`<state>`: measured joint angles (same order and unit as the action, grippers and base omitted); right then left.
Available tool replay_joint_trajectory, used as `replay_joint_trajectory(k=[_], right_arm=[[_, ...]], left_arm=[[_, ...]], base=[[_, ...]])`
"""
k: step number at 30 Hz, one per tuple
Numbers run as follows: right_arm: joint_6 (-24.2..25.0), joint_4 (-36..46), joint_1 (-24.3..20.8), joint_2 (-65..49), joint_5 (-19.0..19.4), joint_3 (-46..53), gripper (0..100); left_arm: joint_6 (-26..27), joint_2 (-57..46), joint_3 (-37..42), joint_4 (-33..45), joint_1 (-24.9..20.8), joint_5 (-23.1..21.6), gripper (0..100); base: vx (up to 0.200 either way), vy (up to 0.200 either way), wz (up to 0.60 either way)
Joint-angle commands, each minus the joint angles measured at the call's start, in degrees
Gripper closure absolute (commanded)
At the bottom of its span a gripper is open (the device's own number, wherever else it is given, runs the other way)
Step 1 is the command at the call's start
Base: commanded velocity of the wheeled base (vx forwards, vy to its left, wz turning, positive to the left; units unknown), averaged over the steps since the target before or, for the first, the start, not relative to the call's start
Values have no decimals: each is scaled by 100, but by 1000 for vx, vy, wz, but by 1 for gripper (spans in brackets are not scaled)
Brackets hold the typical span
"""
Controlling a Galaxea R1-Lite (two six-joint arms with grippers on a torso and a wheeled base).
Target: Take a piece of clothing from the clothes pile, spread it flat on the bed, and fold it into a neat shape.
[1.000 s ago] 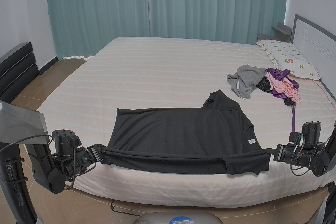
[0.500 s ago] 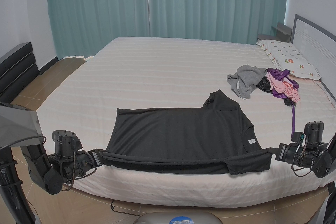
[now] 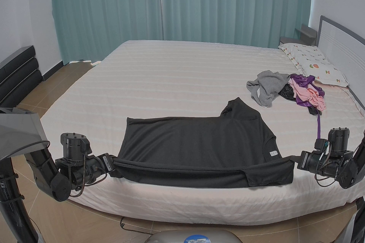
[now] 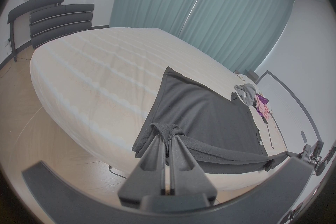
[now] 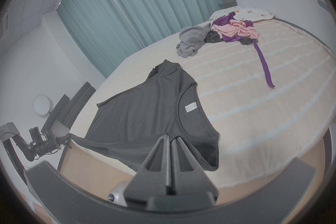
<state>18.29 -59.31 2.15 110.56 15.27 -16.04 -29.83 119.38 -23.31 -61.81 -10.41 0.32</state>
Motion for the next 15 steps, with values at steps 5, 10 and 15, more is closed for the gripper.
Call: replay_joint_trajectory(k=[5, 10, 15], right_arm=[[0, 7, -39, 607, -112, -593, 100], [0, 33, -56, 818, -130, -848, 100], [0, 183, -127, 1214, -192, -1226, 100]], left_arm=[[-137, 182, -570, 520, -14, 3, 100], [-146, 366, -833, 705, -22, -5, 100], [-269, 797, -1273, 740, -22, 3, 100]], base=[[0, 0, 0], [0, 0, 0], [0, 0, 0]])
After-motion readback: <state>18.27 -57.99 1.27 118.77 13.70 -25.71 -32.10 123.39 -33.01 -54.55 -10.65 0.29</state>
